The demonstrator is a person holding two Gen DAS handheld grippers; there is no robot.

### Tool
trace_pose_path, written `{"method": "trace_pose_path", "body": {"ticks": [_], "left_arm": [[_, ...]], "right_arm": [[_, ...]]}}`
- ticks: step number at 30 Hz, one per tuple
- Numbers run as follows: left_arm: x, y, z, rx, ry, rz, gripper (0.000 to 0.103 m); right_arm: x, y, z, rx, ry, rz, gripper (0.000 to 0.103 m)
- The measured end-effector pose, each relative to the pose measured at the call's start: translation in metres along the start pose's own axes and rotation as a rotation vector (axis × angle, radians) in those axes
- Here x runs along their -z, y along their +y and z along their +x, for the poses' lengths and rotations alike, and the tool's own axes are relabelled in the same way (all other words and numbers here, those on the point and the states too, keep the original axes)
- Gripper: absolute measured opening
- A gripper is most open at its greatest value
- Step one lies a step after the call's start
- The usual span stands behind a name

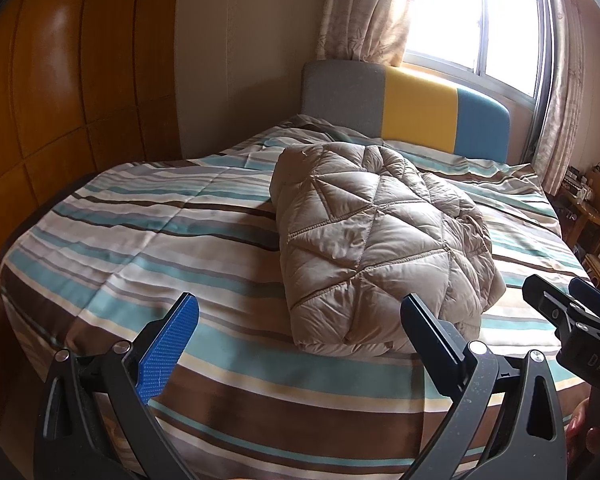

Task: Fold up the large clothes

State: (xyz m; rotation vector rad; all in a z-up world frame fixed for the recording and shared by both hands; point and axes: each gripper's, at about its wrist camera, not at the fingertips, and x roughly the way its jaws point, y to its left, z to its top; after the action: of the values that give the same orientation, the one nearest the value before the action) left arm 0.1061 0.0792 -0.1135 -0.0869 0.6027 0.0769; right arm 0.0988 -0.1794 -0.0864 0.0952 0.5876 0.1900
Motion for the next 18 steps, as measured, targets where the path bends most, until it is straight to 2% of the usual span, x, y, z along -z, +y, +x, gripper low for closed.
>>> {"method": "trace_pose_path", "body": {"ticks": [9, 18], "left_arm": [[0.004, 0.001, 0.002, -0.023, 0.013, -0.024, 0.100], [0.007, -0.001, 0.011, -0.004, 0.056, -0.015, 0.100]], "right_arm": [[0.000, -0.002, 0.001, -0.005, 0.007, 0.008, 0.101], [0.002, -0.004, 0.006, -0.009, 0.021, 0.023, 0.101]]}}
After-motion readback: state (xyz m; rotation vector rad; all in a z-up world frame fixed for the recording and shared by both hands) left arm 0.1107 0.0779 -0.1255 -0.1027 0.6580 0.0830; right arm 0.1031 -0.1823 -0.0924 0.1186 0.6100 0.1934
